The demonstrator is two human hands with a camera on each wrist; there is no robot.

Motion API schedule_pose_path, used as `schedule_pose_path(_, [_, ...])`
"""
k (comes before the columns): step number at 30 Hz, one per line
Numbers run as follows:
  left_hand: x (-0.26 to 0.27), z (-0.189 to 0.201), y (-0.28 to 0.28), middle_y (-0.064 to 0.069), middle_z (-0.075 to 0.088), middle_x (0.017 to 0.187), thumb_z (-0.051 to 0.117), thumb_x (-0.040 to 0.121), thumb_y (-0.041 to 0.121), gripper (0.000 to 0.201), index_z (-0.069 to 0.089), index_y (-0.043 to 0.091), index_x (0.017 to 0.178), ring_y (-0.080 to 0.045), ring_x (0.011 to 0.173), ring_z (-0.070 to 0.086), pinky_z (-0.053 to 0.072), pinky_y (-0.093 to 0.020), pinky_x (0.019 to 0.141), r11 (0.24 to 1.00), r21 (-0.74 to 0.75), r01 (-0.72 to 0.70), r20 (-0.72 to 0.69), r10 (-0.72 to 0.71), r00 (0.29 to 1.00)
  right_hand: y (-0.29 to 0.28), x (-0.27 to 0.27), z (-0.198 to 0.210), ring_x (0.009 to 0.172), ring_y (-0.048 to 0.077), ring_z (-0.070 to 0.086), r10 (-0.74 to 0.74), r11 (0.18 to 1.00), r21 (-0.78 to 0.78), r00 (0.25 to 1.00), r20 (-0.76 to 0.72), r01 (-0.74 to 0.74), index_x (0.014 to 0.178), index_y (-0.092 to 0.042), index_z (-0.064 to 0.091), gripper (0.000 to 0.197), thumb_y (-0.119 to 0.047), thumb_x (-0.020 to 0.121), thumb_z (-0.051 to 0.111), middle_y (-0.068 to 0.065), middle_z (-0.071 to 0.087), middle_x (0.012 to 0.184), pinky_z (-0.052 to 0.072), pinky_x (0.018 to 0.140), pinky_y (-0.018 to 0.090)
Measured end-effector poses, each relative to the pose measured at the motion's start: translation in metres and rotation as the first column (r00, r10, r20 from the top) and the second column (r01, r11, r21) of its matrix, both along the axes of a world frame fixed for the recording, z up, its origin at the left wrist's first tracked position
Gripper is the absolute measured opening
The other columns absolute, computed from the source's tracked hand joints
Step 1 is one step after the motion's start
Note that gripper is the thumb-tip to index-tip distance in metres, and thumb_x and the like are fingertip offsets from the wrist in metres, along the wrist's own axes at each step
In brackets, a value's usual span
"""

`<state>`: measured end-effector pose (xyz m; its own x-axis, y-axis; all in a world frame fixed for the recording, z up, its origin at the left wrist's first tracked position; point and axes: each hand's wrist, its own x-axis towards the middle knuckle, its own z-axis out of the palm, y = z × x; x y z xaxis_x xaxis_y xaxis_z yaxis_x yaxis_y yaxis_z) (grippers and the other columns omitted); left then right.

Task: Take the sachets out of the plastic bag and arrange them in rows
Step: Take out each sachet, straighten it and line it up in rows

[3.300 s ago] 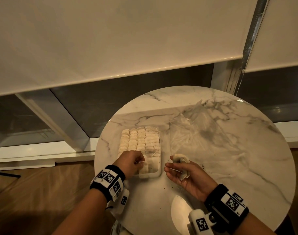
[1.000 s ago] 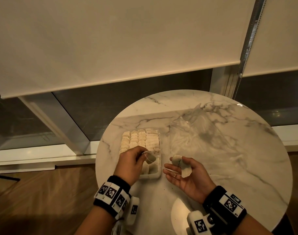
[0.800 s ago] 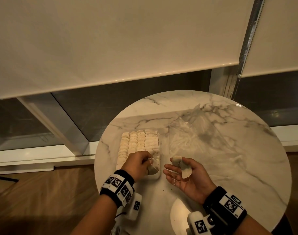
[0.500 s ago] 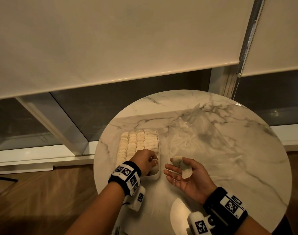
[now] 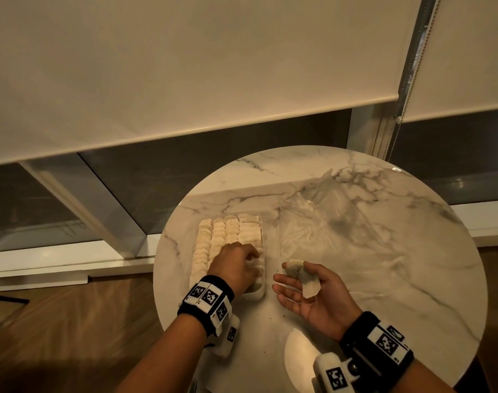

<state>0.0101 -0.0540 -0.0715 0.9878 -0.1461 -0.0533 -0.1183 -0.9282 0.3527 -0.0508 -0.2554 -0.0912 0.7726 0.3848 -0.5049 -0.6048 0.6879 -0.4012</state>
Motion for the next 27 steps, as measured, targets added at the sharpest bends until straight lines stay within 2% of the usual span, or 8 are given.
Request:
schedule_pose_path(4, [-0.005, 0.001, 0.01, 0.014, 0.067, 0.09, 0.068, 0.086, 0.027, 0.011, 0.069, 0.032, 0.097, -0.007, 0.084, 0.063, 0.054, -0.026, 0.078, 0.999, -0.028, -0.04, -0.045, 0.039, 0.998, 0.0, 0.0, -0.002, 0.098, 0.036, 0.071, 0.012, 1.0, -0.013, 1.0, 0.007, -0.012, 0.13, -0.001, 0.062, 0.05, -0.035, 0.096, 0.047, 0.026, 0.065, 0.125, 0.057, 0.081, 0.041])
schedule_pose_path(8, [-0.013, -0.004, 0.02, 0.01, 0.072, 0.091, 0.068, 0.088, 0.03, 0.009, 0.07, 0.028, 0.096, -0.004, 0.08, 0.066, 0.056, -0.022, 0.076, 0.995, -0.066, -0.078, -0.144, 0.068, 0.987, 0.003, -0.001, 0.001, 0.095, 0.035, 0.07, 0.027, 0.999, -0.019, 1.0, 0.015, -0.027, 0.13, 0.0, 0.062, 0.051, -0.035, 0.095, 0.047, 0.025, 0.067, 0.122, 0.057, 0.078, 0.04])
schedule_pose_path(11, [-0.019, 0.0, 0.022, 0.01, 0.069, 0.089, 0.066, 0.091, 0.023, 0.01, 0.071, 0.024, 0.1, 0.002, 0.077, 0.061, 0.045, -0.005, 0.064, 0.981, -0.184, -0.058, -0.092, 0.042, 0.995, 0.003, -0.003, 0.005, 0.076, 0.028, 0.067, 0.056, 0.998, -0.026, 0.998, 0.029, -0.055, 0.131, 0.004, 0.06, 0.053, -0.032, 0.094, 0.049, 0.023, 0.067, 0.111, 0.055, 0.06, 0.033])
schedule_pose_path(15, [-0.033, 0.014, 0.014, 0.011, 0.071, 0.095, 0.063, 0.096, 0.022, 0.012, 0.072, 0.024, 0.103, -0.002, 0.087, 0.063, 0.048, -0.015, 0.077, 0.875, -0.485, 0.016, 0.018, -0.009, 1.0, 0.002, -0.006, 0.011, 0.058, 0.019, 0.053, 0.157, 0.987, -0.033, 0.986, 0.062, -0.155, 0.134, 0.01, 0.054, 0.055, -0.018, 0.086, 0.051, 0.023, 0.064, 0.1, 0.042, 0.043, 0.023])
schedule_pose_path(18, [-0.046, 0.029, 0.004, 0.004, 0.068, 0.111, 0.063, 0.096, 0.024, 0.022, 0.068, 0.023, 0.118, -0.01, 0.097, 0.064, 0.053, -0.017, 0.076, 0.741, -0.671, 0.021, -0.095, -0.115, 0.989, 0.006, -0.009, 0.018, 0.056, 0.019, 0.051, 0.257, 0.966, -0.023, 0.96, 0.109, -0.256, 0.129, 0.011, 0.055, 0.058, -0.004, 0.073, 0.052, 0.026, 0.063, 0.099, 0.041, 0.038, 0.022])
schedule_pose_path(20, [-0.05, 0.034, 0.002, 0.006, 0.069, 0.112, 0.068, 0.093, 0.027, 0.029, 0.067, 0.025, 0.122, -0.013, 0.098, 0.064, 0.054, -0.021, 0.083, 0.757, -0.646, 0.093, -0.117, -0.219, 0.969, 0.011, -0.011, 0.024, 0.057, 0.02, 0.05, 0.311, 0.95, -0.024, 0.941, 0.135, -0.311, 0.116, 0.006, 0.063, 0.051, -0.001, 0.068, 0.051, 0.026, 0.062, 0.098, 0.041, 0.038, 0.022])
schedule_pose_path(22, [-0.053, 0.035, 0.003, 0.013, 0.07, 0.105, 0.07, 0.089, 0.029, 0.029, 0.07, 0.027, 0.118, -0.007, 0.093, 0.064, 0.052, -0.022, 0.084, 0.803, -0.562, 0.198, -0.088, -0.296, 0.951, 0.015, -0.012, 0.028, 0.056, 0.02, 0.051, 0.338, 0.941, -0.025, 0.929, 0.148, -0.338, 0.109, 0.003, 0.065, 0.046, 0.0, 0.065, 0.051, 0.022, 0.062, 0.093, 0.041, 0.038, 0.023])
schedule_pose_path(27, [-0.056, 0.038, 0.002, 0.011, 0.072, 0.094, 0.072, 0.088, 0.026, 0.021, 0.074, 0.022, 0.108, 0.001, 0.083, 0.061, 0.046, -0.013, 0.072, 0.848, -0.48, 0.226, -0.02, -0.268, 0.963, 0.02, -0.015, 0.031, 0.055, 0.021, 0.051, 0.369, 0.929, -0.069, 0.916, 0.16, -0.362, 0.115, 0.001, 0.06, 0.052, -0.002, 0.063, 0.053, 0.021, 0.061, 0.094, 0.041, 0.038, 0.023])
